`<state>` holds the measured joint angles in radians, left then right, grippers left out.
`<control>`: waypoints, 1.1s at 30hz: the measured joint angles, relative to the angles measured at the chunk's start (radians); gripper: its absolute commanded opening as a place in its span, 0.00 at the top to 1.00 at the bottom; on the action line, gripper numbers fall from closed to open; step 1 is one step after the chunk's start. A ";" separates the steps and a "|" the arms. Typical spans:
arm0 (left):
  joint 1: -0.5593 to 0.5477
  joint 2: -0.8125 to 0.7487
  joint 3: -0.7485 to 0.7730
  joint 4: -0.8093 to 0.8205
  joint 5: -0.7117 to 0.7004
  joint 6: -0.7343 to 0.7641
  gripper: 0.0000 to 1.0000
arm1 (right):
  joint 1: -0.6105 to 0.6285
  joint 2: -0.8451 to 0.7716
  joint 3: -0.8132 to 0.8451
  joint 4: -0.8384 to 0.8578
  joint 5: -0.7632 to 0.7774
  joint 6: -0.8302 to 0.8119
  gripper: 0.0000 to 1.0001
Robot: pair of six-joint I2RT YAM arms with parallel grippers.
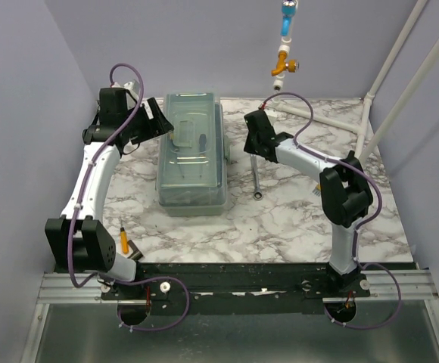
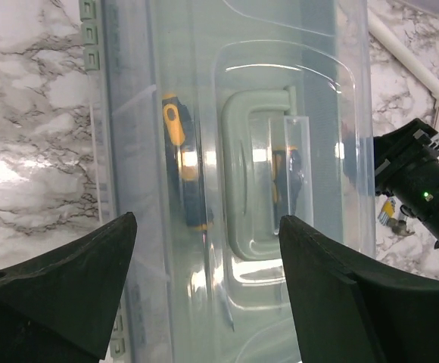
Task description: Pack the tool kit
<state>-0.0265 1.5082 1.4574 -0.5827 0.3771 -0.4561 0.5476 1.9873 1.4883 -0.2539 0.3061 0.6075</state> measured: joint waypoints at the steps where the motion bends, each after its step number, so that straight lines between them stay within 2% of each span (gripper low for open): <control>1: 0.000 -0.024 -0.014 0.001 -0.012 0.002 0.21 | 0.000 0.001 0.006 -0.007 0.011 -0.007 0.99; 6: -0.001 -0.061 0.003 -0.011 -0.060 0.014 0.25 | 0.007 0.041 0.090 -0.052 0.080 -0.037 0.99; 12: -0.001 0.097 0.065 -0.051 -0.072 0.027 0.29 | 0.035 0.080 0.131 -0.085 0.114 -0.052 0.99; 15: 0.006 0.137 0.076 -0.053 -0.030 0.018 0.30 | 0.046 0.087 0.128 -0.075 0.027 -0.047 0.99; 19: 0.004 0.165 0.094 -0.045 0.035 0.011 0.32 | 0.049 0.087 0.084 0.037 -0.197 -0.029 0.99; 22: 0.002 0.191 0.115 -0.045 0.071 0.008 0.32 | 0.029 0.087 0.056 0.069 -0.310 -0.019 0.99; 33: 0.000 0.196 0.120 -0.048 0.079 0.011 0.32 | 0.008 0.097 0.048 0.100 -0.455 0.025 0.99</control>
<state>-0.0261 1.7039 1.5776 -0.6304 0.4561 -0.4450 0.5552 2.0846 1.5364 -0.1543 -0.1490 0.6323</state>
